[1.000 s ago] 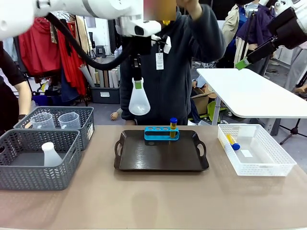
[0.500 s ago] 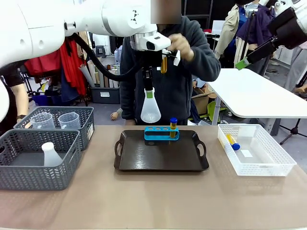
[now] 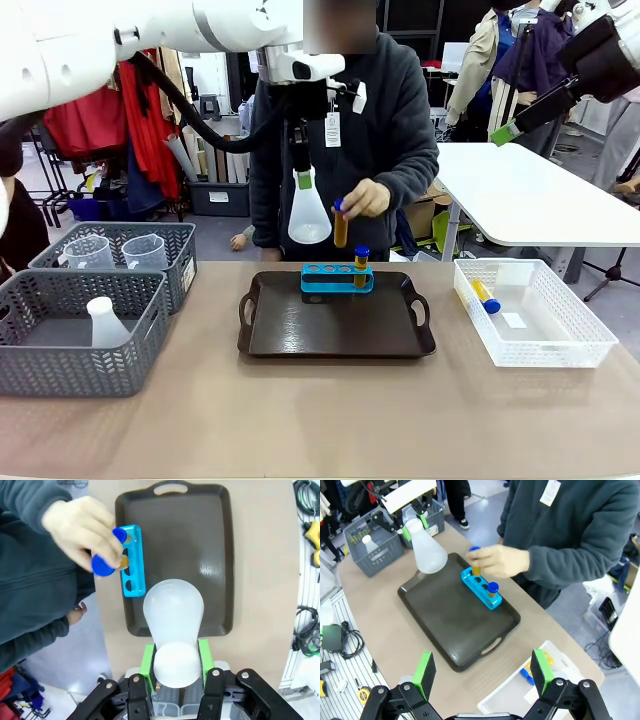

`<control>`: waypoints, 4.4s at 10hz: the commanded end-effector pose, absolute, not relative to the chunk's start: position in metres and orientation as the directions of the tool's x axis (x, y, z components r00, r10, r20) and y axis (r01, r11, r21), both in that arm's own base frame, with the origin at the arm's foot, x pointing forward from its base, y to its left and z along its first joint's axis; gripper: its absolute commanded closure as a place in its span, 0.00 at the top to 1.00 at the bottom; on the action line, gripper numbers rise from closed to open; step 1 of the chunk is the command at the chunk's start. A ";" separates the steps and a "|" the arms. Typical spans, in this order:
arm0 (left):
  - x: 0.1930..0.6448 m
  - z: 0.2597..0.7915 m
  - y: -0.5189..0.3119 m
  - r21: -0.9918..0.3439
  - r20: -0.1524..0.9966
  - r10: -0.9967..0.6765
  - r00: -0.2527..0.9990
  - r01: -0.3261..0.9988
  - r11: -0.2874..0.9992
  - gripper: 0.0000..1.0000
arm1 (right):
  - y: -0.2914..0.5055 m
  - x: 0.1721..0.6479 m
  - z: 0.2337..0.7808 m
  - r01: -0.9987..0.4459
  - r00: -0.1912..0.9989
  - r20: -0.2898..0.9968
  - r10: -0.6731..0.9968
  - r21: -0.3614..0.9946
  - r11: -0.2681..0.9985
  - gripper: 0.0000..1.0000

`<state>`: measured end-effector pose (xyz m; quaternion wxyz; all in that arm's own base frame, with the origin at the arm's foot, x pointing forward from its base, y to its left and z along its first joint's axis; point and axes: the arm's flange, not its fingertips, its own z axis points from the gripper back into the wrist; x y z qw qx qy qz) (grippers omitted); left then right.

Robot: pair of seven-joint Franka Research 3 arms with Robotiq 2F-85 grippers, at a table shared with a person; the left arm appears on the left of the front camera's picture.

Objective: Prepare the laboratory tools.
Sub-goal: Pick up one Small flask and place it on the Handle tray, then pick up one Large Measuring Cup and place it on the Handle tray.

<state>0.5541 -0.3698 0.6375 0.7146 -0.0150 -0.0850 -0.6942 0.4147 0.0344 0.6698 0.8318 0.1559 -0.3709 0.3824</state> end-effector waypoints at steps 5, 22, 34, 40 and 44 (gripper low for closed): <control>0.540 0.644 -0.349 0.086 0.164 -0.984 0.070 0.993 0.084 0.00 | 0.034 0.415 0.671 -0.758 0.423 0.748 0.511 -0.016 0.652 1.00; 0.652 0.517 -0.478 -0.034 0.097 -0.966 -0.240 0.969 -0.244 0.00 | 0.034 0.415 0.671 -0.758 0.423 0.748 0.511 -0.016 0.652 1.00; 0.651 0.451 -0.528 -0.065 0.092 -0.964 -0.251 0.964 -0.257 0.10 | 0.034 0.415 0.671 -0.758 0.423 0.748 0.511 -0.016 0.652 1.00; 0.646 0.462 -0.527 -0.065 0.126 -0.963 -0.239 0.967 -0.248 1.00 | 0.034 0.415 0.671 -0.758 0.423 0.748 0.511 -0.016 0.652 1.00; 0.626 0.494 -0.506 -0.043 0.128 -0.968 -0.215 0.974 -0.222 1.00 | 0.034 0.415 0.671 -0.758 0.423 0.748 0.511 -0.016 0.652 1.00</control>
